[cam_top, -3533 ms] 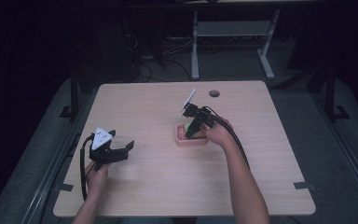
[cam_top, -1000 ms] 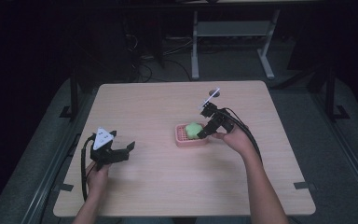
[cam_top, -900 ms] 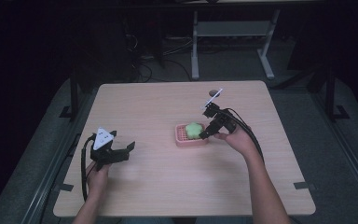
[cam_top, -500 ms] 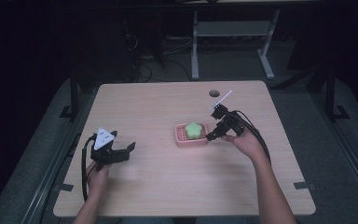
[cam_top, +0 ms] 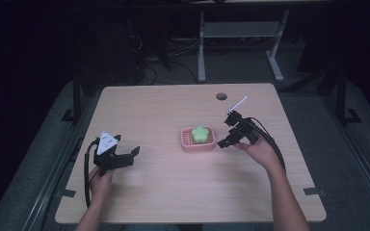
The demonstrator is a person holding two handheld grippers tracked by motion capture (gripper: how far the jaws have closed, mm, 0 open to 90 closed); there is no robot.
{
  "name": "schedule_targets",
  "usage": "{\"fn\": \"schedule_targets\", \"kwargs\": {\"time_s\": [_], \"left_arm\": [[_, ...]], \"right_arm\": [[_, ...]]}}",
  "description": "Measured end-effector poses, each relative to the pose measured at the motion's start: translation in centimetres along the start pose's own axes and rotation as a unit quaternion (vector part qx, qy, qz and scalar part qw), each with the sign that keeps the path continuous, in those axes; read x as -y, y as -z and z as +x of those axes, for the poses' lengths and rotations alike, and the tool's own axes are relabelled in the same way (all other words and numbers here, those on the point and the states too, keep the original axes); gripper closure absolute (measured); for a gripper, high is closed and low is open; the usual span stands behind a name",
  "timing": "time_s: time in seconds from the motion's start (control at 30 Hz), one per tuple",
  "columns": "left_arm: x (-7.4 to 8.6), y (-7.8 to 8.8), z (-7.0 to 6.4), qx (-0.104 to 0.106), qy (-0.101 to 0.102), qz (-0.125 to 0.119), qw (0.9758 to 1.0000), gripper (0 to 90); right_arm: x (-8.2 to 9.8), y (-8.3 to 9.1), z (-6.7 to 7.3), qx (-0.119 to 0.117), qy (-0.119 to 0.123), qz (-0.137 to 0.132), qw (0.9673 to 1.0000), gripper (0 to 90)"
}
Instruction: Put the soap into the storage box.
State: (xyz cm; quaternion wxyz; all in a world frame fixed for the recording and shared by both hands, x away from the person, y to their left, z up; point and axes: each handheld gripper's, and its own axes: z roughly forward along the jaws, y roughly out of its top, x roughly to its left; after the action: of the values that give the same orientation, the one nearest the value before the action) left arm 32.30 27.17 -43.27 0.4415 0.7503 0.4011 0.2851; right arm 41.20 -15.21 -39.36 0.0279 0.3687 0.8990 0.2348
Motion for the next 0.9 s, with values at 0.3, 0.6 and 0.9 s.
{"fn": "schedule_targets", "kwargs": {"time_s": [0.3,0.6,0.9], "left_arm": [[0.0,0.0,0.0,0.001,-0.002,0.001,1.0000,14.3],[0.0,0.0,0.0,0.001,-0.001,0.000,1.0000,14.3],[0.0,-0.1,0.0,0.002,-0.003,0.001,1.0000,14.3]], "right_arm": [[1.5,0.1,-0.3,0.001,-0.008,0.004,1.0000,23.7],[3.0,0.2,-0.5,0.000,-0.014,-0.002,0.9999,23.7],[4.0,0.5,-0.3,0.005,-0.015,-0.007,0.9998,23.8]]}}
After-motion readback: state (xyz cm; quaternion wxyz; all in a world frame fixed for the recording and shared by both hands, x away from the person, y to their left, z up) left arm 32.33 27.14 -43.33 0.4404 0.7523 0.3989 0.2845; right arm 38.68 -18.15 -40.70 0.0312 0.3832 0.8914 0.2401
